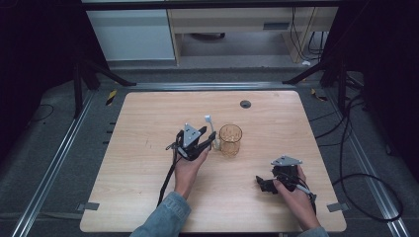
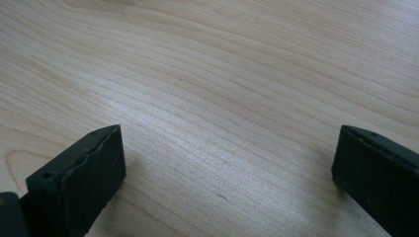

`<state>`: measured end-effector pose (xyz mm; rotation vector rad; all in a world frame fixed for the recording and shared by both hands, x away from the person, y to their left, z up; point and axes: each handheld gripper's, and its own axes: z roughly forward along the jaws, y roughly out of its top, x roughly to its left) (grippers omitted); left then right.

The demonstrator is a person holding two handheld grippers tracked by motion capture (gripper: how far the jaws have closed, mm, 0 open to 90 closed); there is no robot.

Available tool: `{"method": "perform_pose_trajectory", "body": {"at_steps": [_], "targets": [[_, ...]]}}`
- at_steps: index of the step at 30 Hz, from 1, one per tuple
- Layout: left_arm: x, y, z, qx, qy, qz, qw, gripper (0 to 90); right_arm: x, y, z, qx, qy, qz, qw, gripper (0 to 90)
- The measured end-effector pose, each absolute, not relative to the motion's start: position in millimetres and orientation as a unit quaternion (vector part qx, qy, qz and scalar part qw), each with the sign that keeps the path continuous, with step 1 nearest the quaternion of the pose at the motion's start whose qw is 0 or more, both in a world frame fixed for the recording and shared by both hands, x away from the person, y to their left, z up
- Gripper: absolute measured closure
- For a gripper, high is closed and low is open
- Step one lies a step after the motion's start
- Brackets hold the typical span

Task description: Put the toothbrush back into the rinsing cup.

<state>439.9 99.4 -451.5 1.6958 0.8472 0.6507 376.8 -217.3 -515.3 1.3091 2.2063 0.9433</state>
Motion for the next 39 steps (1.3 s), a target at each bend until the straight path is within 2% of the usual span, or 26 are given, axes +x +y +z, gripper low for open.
{"method": "perform_pose_trajectory", "body": {"at_steps": [4,11,22,24,39], "targets": [[439,99,-451,0.718,0.355,0.273,0.534,49.4,377,-217,-515,0.469,0.790,0.338,0.203,0.3],[438,97,-450,0.734,0.352,0.262,0.518,34.2,377,-217,-515,0.469,0.790,0.338,0.203,0.3],[435,105,-447,0.755,0.348,0.239,0.501,21.8,377,-217,-515,0.469,0.790,0.338,0.203,0.3],[435,105,-447,0.759,0.351,0.234,0.495,17.1,377,-217,-515,0.469,0.790,0.338,0.203,0.3],[432,118,-436,0.785,0.347,0.216,0.466,10.1,377,-217,-515,0.469,0.790,0.338,0.203,0.3]]}}
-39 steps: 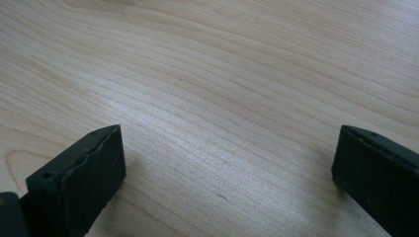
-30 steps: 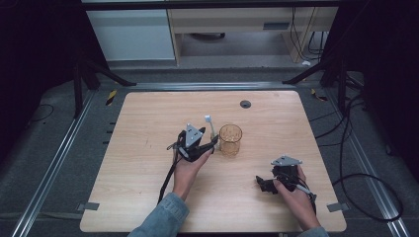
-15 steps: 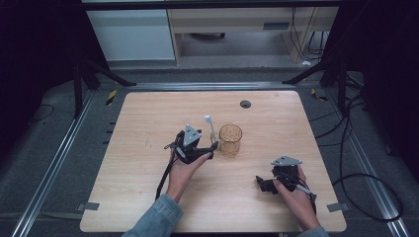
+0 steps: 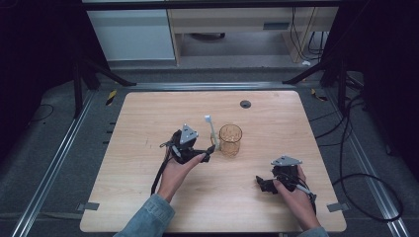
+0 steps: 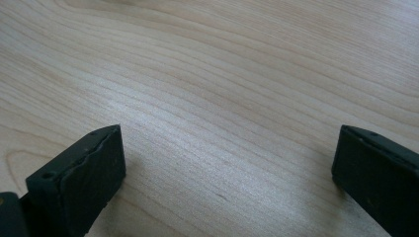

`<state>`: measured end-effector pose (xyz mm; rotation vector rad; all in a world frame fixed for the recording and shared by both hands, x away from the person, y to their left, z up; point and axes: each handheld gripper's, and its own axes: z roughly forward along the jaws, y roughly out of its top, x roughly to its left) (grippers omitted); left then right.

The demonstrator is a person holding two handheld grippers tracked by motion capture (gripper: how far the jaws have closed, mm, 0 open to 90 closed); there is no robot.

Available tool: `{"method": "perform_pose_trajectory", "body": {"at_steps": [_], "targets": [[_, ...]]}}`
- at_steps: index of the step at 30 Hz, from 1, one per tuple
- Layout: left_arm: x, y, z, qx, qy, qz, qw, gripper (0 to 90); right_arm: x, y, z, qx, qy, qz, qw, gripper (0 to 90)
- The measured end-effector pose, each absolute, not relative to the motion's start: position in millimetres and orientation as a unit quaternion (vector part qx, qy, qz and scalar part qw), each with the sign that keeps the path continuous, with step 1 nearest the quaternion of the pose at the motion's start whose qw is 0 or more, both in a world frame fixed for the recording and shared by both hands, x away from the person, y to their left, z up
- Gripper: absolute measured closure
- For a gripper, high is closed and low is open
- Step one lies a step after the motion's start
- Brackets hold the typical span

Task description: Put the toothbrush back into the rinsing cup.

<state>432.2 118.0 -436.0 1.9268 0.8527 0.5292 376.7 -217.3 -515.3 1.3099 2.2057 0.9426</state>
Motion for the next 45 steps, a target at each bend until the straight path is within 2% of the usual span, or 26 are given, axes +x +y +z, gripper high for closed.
{"method": "perform_pose_trajectory", "body": {"at_steps": [22,45], "targets": [[436,154,-436,0.816,0.363,0.211,0.398,6.5,377,-217,-515,0.469,0.790,0.338,0.203,0.3],[449,240,-468,0.811,0.432,0.221,0.327,5.8,377,-217,-515,0.469,0.790,0.338,0.203,0.3]]}}
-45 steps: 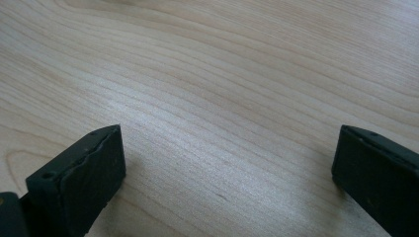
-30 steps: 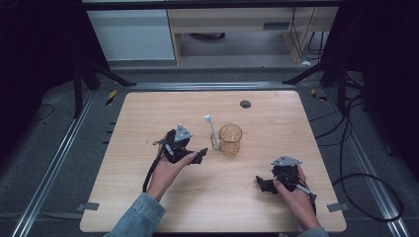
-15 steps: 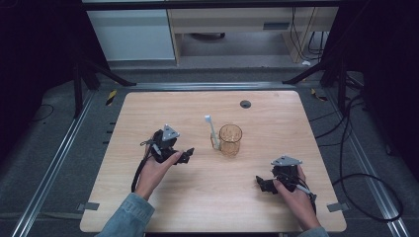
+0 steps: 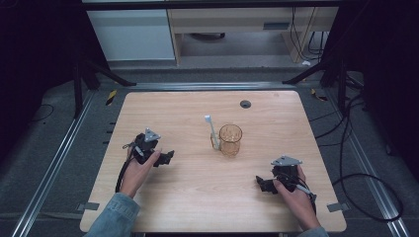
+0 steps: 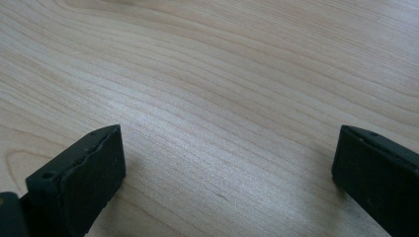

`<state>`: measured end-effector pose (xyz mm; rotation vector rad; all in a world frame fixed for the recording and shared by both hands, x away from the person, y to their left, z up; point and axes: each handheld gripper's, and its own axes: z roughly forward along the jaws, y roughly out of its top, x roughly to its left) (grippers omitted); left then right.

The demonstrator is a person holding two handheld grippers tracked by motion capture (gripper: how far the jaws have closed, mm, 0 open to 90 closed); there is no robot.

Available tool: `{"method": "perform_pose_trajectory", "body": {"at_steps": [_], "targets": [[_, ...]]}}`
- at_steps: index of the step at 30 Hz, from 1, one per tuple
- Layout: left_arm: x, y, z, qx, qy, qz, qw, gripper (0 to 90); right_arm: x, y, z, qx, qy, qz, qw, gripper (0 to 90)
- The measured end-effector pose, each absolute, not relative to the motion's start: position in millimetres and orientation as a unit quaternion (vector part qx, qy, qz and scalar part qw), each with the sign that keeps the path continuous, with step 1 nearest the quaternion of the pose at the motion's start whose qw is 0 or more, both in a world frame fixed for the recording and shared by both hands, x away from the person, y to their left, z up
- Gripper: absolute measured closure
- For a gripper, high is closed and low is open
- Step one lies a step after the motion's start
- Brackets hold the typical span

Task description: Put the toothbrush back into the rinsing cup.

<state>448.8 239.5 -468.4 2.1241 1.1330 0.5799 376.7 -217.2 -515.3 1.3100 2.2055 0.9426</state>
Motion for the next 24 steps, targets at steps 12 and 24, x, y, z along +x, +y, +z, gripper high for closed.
{"method": "perform_pose_trajectory", "body": {"at_steps": [12,24], "targets": [[464,265,-479,0.801,0.459,0.230,0.308,5.8,377,-217,-515,0.469,0.790,0.338,0.203,0.3],[475,276,-495,0.787,0.485,0.216,0.314,6.1,377,-217,-515,0.469,0.790,0.338,0.203,0.3]]}}
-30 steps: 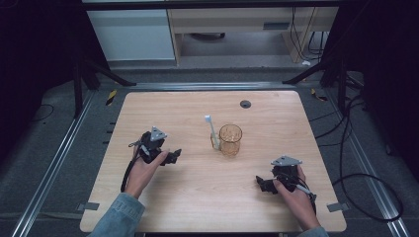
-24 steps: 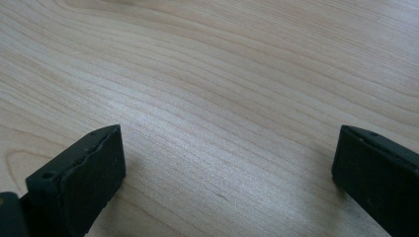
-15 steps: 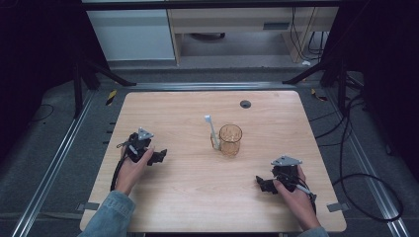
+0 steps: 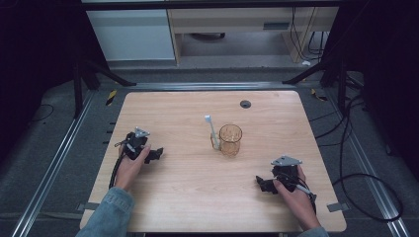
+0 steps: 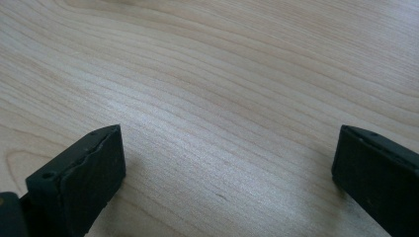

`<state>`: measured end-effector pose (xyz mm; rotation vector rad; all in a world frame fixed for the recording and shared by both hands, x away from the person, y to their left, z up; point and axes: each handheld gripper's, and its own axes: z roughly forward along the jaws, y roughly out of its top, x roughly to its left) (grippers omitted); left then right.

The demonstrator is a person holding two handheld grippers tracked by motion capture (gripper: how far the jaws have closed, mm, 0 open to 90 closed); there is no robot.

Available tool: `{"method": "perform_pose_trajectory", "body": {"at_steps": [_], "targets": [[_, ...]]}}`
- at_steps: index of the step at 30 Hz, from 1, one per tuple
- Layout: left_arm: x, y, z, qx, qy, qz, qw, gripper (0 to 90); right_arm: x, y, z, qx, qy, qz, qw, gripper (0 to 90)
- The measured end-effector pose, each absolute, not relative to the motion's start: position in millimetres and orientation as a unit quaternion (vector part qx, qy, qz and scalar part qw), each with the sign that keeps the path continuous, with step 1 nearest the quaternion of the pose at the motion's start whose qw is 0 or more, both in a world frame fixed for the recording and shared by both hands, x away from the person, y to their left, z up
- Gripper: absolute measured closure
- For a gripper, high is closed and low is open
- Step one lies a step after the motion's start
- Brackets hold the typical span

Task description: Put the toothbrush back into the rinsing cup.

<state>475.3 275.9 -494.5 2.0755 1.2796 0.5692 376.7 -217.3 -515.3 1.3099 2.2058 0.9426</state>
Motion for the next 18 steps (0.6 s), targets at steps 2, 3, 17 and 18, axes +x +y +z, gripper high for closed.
{"method": "perform_pose_trajectory", "body": {"at_steps": [2,3,17,18], "targets": [[476,277,-497,0.784,0.491,0.215,0.315,6.2,377,-217,-515,0.469,0.790,0.338,0.203,0.3],[476,277,-499,0.783,0.491,0.214,0.316,6.2,377,-217,-515,0.469,0.790,0.338,0.203,0.3],[478,279,-508,0.778,0.494,0.220,0.320,2.9,377,-217,-515,0.469,0.790,0.338,0.203,0.3],[478,279,-508,0.778,0.495,0.219,0.319,1.6,377,-217,-515,0.469,0.791,0.338,0.203,0.3]]}}
